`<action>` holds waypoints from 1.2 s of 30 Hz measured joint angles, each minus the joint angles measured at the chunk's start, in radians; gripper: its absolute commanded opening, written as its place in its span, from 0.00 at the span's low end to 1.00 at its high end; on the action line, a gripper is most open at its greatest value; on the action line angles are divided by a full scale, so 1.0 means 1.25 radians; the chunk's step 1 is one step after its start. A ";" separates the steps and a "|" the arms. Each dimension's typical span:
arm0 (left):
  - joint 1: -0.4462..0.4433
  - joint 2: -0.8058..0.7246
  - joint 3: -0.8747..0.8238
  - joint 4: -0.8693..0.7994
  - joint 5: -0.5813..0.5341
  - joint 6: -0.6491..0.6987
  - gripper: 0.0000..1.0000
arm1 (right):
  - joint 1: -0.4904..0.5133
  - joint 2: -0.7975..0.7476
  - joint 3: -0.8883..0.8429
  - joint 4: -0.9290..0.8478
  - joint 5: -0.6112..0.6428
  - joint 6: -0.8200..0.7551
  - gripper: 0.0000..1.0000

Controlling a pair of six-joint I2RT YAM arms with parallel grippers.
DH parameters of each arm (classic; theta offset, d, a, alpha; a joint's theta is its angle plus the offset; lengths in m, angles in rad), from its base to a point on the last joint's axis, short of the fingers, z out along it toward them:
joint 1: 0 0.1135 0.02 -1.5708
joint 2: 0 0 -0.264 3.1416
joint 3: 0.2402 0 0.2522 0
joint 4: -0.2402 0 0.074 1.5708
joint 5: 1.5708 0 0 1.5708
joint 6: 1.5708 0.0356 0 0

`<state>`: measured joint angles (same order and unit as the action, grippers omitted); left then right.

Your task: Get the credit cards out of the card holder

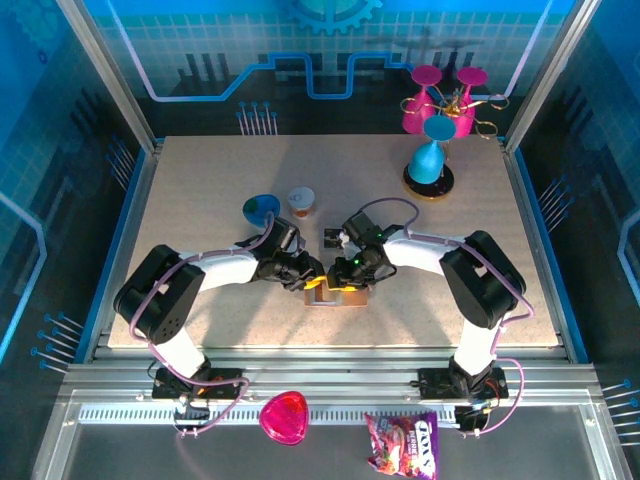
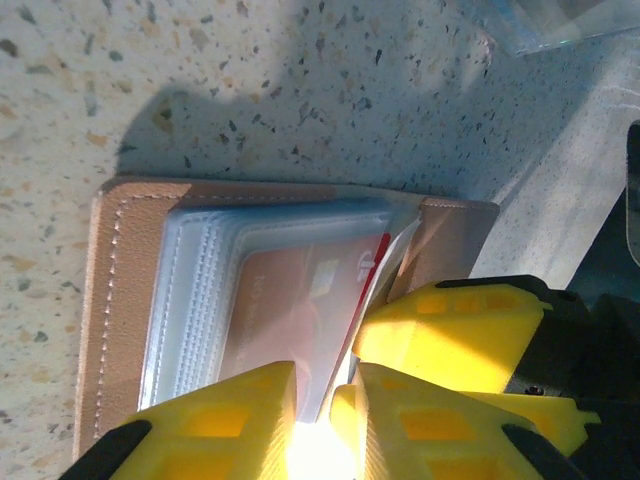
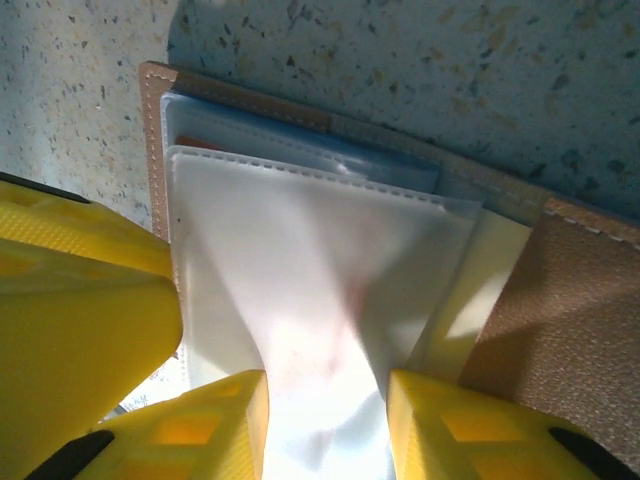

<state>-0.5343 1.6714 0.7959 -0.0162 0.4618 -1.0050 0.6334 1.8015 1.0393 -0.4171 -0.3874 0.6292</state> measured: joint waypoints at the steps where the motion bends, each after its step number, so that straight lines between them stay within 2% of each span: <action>1: 0.000 0.000 0.000 0.002 0.000 -0.002 0.20 | 0.000 -0.002 0.000 0.000 0.000 0.000 0.36; 13: 0.000 0.006 0.000 0.019 0.003 -0.014 0.20 | -0.010 -0.080 -0.005 -0.009 0.004 0.003 0.36; 21: -0.002 0.005 0.000 0.017 0.004 -0.014 0.34 | -0.035 -0.144 -0.005 -0.036 0.019 0.002 0.36; 36: -0.038 0.012 0.090 0.010 0.027 -0.014 0.46 | -0.109 -0.271 -0.014 -0.079 0.056 -0.001 0.36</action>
<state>-0.5823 1.6867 0.9081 -0.0036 0.4961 -1.0222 0.4976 1.4628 1.0214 -0.5159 -0.3180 0.6285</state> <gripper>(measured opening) 0.445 0.358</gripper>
